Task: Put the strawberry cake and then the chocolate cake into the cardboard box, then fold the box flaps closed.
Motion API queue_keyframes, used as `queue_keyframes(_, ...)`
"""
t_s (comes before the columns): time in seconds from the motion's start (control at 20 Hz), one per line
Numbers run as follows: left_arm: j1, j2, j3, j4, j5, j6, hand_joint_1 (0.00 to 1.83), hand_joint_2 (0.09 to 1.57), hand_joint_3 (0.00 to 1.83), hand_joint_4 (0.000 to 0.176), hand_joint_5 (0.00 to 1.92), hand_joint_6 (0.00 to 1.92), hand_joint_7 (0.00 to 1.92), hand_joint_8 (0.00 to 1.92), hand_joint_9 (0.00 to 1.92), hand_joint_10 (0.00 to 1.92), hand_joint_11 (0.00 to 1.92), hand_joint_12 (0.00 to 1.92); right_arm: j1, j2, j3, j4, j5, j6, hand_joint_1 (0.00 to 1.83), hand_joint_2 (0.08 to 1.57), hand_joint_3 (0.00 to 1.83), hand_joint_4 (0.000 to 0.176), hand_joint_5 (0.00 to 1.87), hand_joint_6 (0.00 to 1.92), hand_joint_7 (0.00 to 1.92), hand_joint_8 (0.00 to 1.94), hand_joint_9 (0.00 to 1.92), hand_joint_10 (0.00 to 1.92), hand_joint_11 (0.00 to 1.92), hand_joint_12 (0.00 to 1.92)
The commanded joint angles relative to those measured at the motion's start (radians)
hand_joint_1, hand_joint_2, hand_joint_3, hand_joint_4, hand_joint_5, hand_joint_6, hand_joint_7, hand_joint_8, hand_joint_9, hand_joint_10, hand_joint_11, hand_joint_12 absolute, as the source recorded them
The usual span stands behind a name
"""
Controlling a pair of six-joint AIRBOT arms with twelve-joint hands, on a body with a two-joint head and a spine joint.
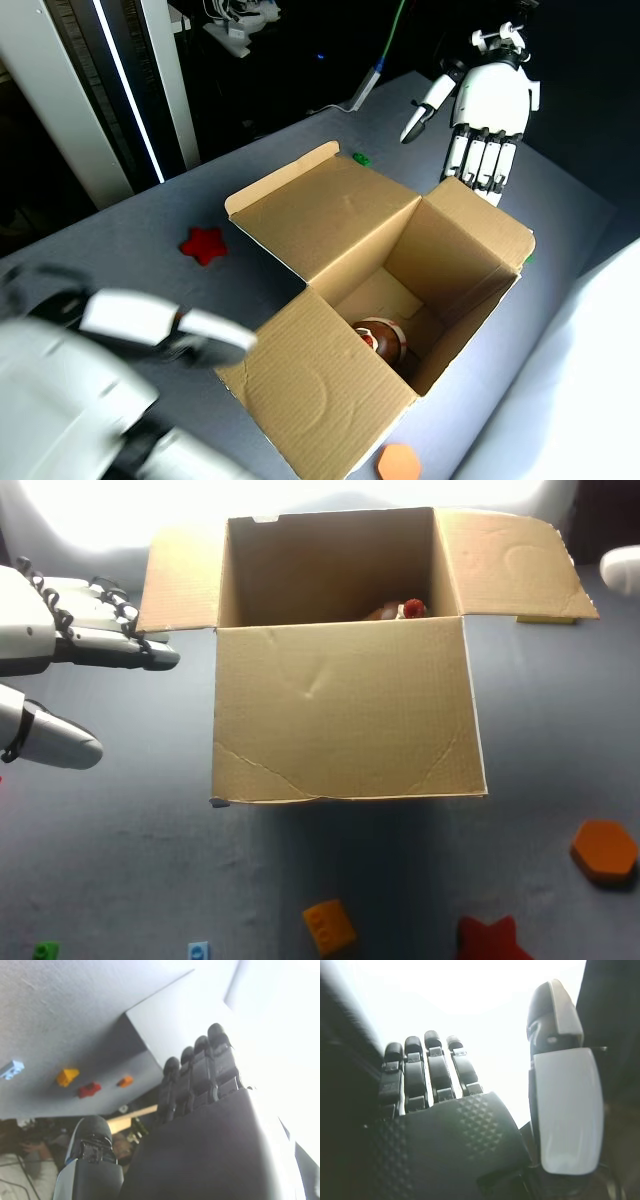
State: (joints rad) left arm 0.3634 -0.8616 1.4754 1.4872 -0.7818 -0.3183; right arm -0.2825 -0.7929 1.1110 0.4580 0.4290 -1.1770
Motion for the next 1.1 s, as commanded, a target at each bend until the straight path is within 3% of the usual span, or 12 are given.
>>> queue_keyframes(0.0,-0.021,0.000,0.015,-0.070,-0.022,0.000,0.00,1.24,0.01,0.022,0.13,0.01,0.06,0.00,0.07,0.00,0.00,0.37,-0.011,0.021,0.002,-0.012,0.124,-0.005,0.00,1.15,0.01,0.000,0.03,0.00,0.09,0.00,0.05,0.00,0.00,0.14)
queue_keyframes(0.1,-0.051,-0.010,0.034,-0.063,-0.023,-0.001,0.00,1.24,0.01,0.028,0.12,0.01,0.05,0.00,0.07,0.00,0.00,0.37,-0.059,0.032,0.002,-0.012,0.123,-0.020,0.00,1.19,0.02,0.000,0.05,0.01,0.10,0.00,0.04,0.00,0.00,0.00)
queue_keyframes(0.7,-0.202,-0.033,0.084,0.012,-0.047,-0.029,0.00,1.22,0.00,0.031,0.10,0.00,0.07,0.00,0.09,0.00,0.00,0.33,-0.197,0.002,-0.035,-0.025,0.111,-0.141,0.00,1.21,0.01,0.000,0.08,0.02,0.11,0.01,0.05,0.02,0.03,0.02)
queue_keyframes(0.8,-0.233,-0.040,0.084,0.045,-0.050,-0.031,0.00,1.22,0.00,0.016,0.08,0.00,0.07,0.00,0.06,0.00,0.00,0.29,-0.201,0.001,-0.048,-0.061,0.109,-0.120,0.00,1.16,0.00,0.000,0.08,0.01,0.11,0.01,0.03,0.01,0.00,0.00)
queue_keyframes(0.85,-0.251,-0.044,0.084,0.061,-0.051,-0.032,0.00,1.22,0.00,0.022,0.07,0.00,0.07,0.00,0.05,0.00,0.00,0.29,-0.202,-0.001,-0.054,-0.065,0.109,-0.120,0.00,1.16,0.00,0.000,0.08,0.01,0.11,0.01,0.04,0.01,0.01,0.00)
queue_keyframes(1.05,-0.288,-0.072,0.087,0.095,-0.060,-0.033,0.00,1.23,0.00,0.011,0.07,0.00,0.06,0.00,0.04,0.00,0.00,0.26,-0.211,-0.010,-0.069,-0.086,0.113,-0.120,0.00,1.17,0.00,0.000,0.06,0.00,0.07,0.00,0.01,0.00,0.00,0.00)
